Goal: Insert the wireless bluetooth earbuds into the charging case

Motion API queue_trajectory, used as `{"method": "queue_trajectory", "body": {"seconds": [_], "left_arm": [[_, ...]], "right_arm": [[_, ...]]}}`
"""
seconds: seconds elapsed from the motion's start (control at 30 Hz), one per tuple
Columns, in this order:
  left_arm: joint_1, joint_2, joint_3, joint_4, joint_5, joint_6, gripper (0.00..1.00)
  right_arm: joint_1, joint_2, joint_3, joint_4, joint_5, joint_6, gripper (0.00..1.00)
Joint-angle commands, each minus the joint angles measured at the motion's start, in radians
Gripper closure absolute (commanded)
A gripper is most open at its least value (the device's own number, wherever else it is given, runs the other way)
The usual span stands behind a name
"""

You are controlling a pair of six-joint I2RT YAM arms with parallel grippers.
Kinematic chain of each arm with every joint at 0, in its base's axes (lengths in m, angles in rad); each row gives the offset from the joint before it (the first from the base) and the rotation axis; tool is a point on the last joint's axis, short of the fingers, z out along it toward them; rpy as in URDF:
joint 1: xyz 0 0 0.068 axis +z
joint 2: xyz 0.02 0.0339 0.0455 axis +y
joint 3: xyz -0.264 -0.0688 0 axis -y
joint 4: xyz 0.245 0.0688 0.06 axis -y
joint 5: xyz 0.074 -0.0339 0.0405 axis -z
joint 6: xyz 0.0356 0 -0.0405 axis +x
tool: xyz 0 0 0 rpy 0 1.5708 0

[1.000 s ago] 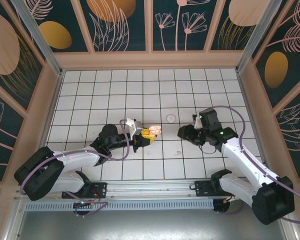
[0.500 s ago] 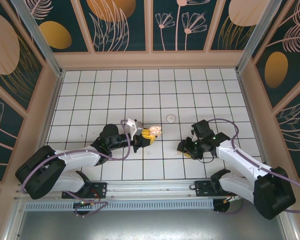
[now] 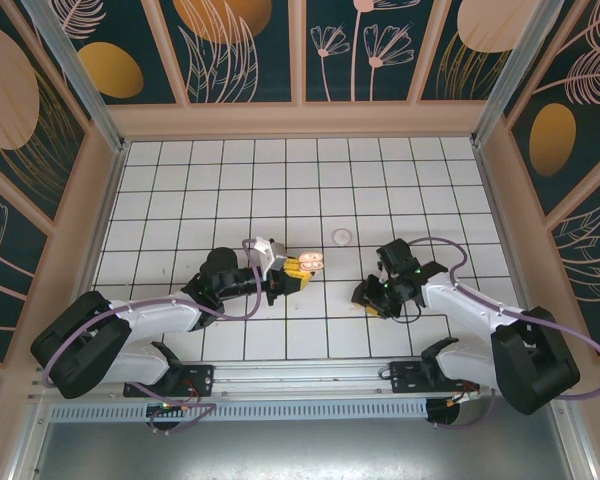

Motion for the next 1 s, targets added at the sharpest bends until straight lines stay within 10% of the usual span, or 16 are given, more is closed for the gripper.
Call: {"method": "queue_trajectory", "body": {"seconds": [0.0, 0.97], "left_arm": [[0.004, -0.019, 0.027, -0.002, 0.013, 0.004, 0.9], [0.004, -0.034, 0.037, -0.059, -0.007, 0.022, 0.9]], "right_arm": [[0.006, 0.018, 0.005, 0.038, -0.012, -0.015, 0.6], [0.005, 0.165, 0.076, 0.163, 0.005, -0.069, 0.62]]}}
